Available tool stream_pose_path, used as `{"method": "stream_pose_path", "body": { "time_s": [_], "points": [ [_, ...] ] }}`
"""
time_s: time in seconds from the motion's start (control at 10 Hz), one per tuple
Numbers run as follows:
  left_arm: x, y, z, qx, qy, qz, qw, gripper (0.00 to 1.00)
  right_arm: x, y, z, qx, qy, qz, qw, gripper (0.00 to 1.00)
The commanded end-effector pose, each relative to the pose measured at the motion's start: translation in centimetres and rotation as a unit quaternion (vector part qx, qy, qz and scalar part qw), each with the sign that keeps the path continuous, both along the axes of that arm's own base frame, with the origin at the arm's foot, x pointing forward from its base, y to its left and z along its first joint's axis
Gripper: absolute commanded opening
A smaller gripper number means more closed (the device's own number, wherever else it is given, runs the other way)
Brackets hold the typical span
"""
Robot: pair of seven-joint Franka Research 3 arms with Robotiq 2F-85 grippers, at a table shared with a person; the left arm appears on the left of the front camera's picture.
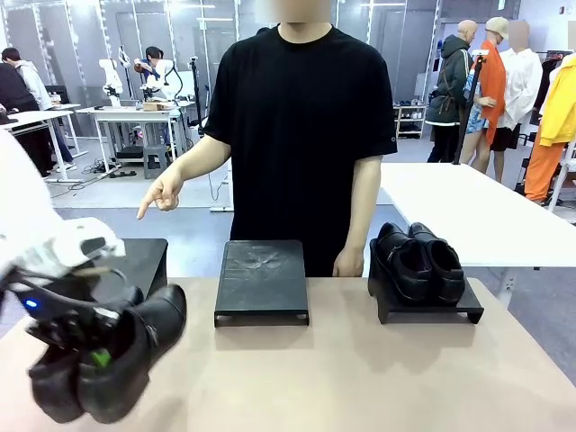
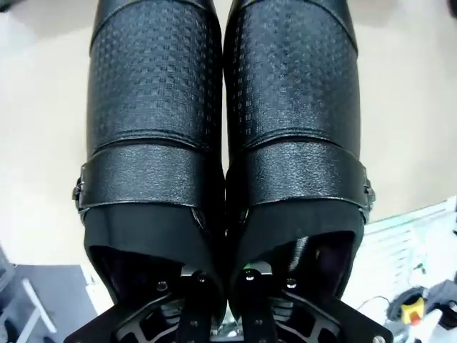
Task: Place the shoes on the stand as instructed by the person.
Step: Pick up another pair of Shoes and place it on the Shoes Stand indicated by the person.
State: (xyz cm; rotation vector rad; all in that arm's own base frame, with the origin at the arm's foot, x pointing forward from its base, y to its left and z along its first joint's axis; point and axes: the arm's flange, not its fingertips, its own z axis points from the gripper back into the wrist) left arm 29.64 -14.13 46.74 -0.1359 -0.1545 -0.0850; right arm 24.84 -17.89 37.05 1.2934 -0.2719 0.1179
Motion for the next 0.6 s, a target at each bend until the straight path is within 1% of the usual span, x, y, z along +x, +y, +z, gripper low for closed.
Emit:
{"method": "stream_pose_path", "body": {
  "time_s": [0.0, 0.1, 0.2, 0.3, 0.4, 0.5],
  "points": [
    [-3.1, 4.0, 0.3, -0.013, -0.012, -0.002, 1.0, 0.0, -0.3, 0.1, 0.3, 0.003, -0.004, 0.0, 1.0, 1.0],
    [-3.2, 4.8, 0.8, -0.014, -0.011, 0.004, 1.0, 0.0, -0.3, 0.1, 0.3, 0.003, -0.004, 0.0, 1.0, 1.0],
    [-2.8, 5.0, 0.6, -0.018, -0.017, 0.001, 1.0, 0.0, -0.3, 0.1, 0.3, 0.003, -0.004, 0.0, 1.0, 1.0],
    [-3.0, 5.4, 0.8, -0.008, -0.024, -0.006, 1.0, 0.0, -0.3, 0.1, 0.3, 0.003, -0.004, 0.0, 1.0, 1.0],
    [-1.5, 4.1, 2.7, -0.018, -0.014, 0.011, 1.0, 0.0, -0.3, 0.1, 0.3, 0.003, -0.004, 0.0, 1.0, 1.0],
    [-1.5, 4.1, 2.7, -0.018, -0.014, 0.011, 1.0, 0.0, -0.3, 0.1, 0.3, 0.003, -0.004, 0.0, 1.0, 1.0]
  ]
}}
